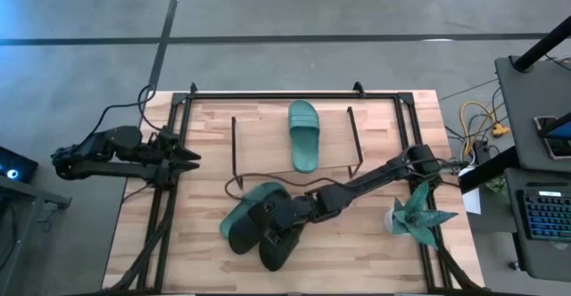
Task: Pick and place slides into the shelf
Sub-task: Move the right black slipper to the center of the table
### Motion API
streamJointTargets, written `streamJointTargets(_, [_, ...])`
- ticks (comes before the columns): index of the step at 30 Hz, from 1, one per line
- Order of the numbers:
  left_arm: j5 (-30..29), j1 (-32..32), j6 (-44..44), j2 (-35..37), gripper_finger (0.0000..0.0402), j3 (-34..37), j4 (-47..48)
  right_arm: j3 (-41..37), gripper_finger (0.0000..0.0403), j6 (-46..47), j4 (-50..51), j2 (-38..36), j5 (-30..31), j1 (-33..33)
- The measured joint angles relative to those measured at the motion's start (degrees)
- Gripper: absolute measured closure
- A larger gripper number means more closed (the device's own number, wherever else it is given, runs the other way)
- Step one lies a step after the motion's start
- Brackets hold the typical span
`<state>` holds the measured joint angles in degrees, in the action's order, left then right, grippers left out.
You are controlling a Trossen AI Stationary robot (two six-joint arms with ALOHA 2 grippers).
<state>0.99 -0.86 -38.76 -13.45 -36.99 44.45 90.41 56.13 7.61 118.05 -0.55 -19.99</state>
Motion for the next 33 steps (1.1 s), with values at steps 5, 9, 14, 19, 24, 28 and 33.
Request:
streamJointTargets(5, [0.00,0.00,0.07,-0.02,0.0210,0.00,0.04,0.00,0.0248,1.20,0.29,2.21,3.34,-0.70])
streamJointTargets(9, [0.05,0.00,0.09,-0.02,0.0210,0.00,0.06,-0.04,0.0248,2.50,-0.32,3.07,5.82,-0.58])
streamJointTargets(14, [0.22,0.00,0.13,0.13,0.0210,0.00,0.07,-0.04,0.0248,2.89,-2.11,3.98,6.78,0.23])
streamJointTargets(19, [0.29,0.00,0.15,0.14,0.0210,0.02,0.13,1.57,0.0248,2.85,-3.69,5.91,6.77,0.33])
streamJointTargets(24, [0.31,0.00,0.77,0.37,0.0210,0.02,0.35,4.80,0.0278,2.48,-3.57,8.57,6.65,0.26])
streamJointTargets(28, [0.31,0.00,2.10,0.48,0.0210,0.02,0.65,8.05,0.0330,2.30,-2.65,10.96,6.65,0.39])
streamJointTargets(33, [0.27,0.00,2.16,0.49,0.0210,0.02,1.59,10.98,0.0387,2.36,-1.74,11.48,7.87,0.50])
